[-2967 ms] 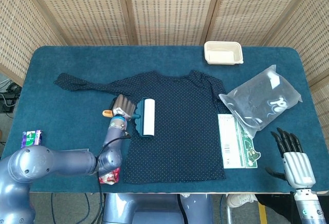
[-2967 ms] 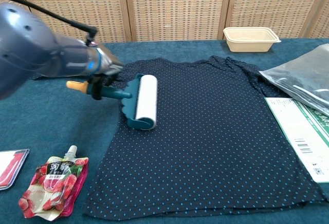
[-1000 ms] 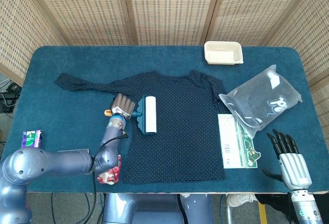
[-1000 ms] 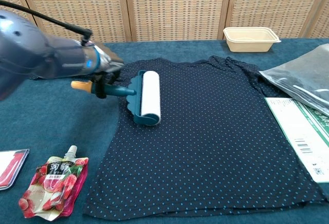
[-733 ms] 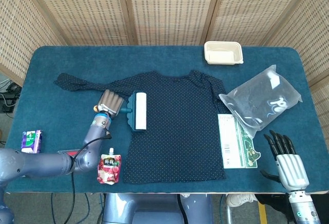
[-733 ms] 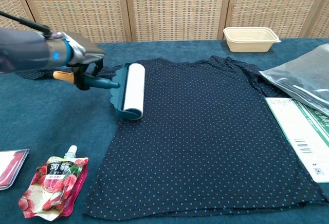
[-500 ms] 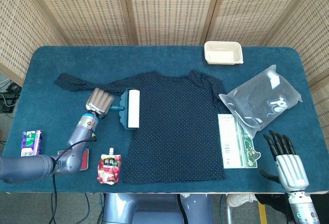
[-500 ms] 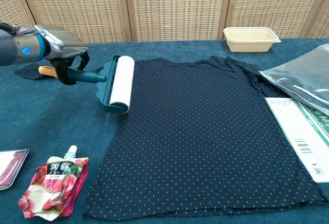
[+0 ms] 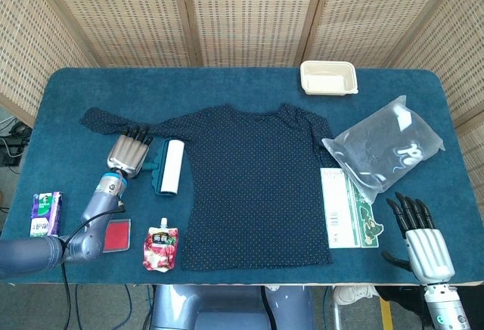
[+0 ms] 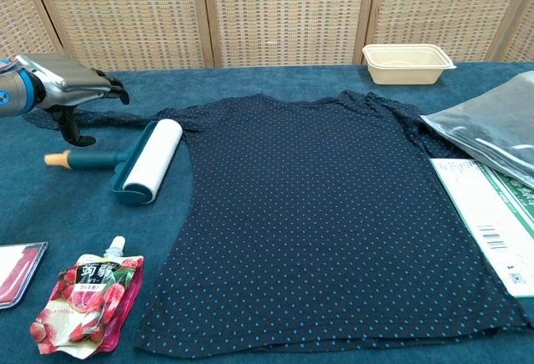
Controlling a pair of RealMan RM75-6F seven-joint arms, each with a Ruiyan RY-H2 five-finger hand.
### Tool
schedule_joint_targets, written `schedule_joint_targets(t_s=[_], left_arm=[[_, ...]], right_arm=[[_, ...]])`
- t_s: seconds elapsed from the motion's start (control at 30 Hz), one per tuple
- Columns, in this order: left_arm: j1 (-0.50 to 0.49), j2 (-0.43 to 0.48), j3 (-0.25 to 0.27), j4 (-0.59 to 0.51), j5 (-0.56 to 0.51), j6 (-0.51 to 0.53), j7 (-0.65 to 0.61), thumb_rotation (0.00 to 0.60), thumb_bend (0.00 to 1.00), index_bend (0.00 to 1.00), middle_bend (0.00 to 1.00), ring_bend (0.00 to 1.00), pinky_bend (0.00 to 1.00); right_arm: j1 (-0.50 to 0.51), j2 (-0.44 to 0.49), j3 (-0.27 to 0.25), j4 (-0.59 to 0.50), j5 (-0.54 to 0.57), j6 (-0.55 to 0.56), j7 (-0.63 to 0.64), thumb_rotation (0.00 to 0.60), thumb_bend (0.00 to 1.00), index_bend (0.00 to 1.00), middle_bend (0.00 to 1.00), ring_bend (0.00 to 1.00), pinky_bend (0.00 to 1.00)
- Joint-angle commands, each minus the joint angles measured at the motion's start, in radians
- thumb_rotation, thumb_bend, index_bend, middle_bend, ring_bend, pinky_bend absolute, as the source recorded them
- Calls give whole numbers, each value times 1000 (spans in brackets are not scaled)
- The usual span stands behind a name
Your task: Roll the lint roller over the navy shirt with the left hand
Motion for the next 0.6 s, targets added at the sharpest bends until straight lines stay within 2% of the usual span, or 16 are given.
schedule_joint_targets(t_s=[0.03,0.13,0.27,0.43,0.5,0.6], left_arm=[[23,-15,-8,26,49,15,-47,600,368,58,0,0,32],[49,-14,-19,32,102,30,-107,600,362,28,0,0,14],[111,13,-40,-32,196,95,-230,600,316,0,0,0,0],[236,47,-36,-154,343,275,-393,600,296,0,0,0,0],[337,52,0,-218,448,425,-469,600,286,0,0,0,0],[437,42,50,-235,563,552,-528,600,245,0,0,0,0]], right_arm=[[0,0,0,0,-1,0,-1,600,98,0,0,0,0],[0,0,0,0,-1,1,-2,600,98,0,0,0,0],[-1,2,6,6,10,1,3,600,99,0,0,0,0],[-4,5,18,12,25,8,14,600,98,0,0,0,0],[-6,10,24,11,26,19,19,600,98,0,0,0,0],[-8,14,29,6,22,33,20,600,98,0,0,0,0]])
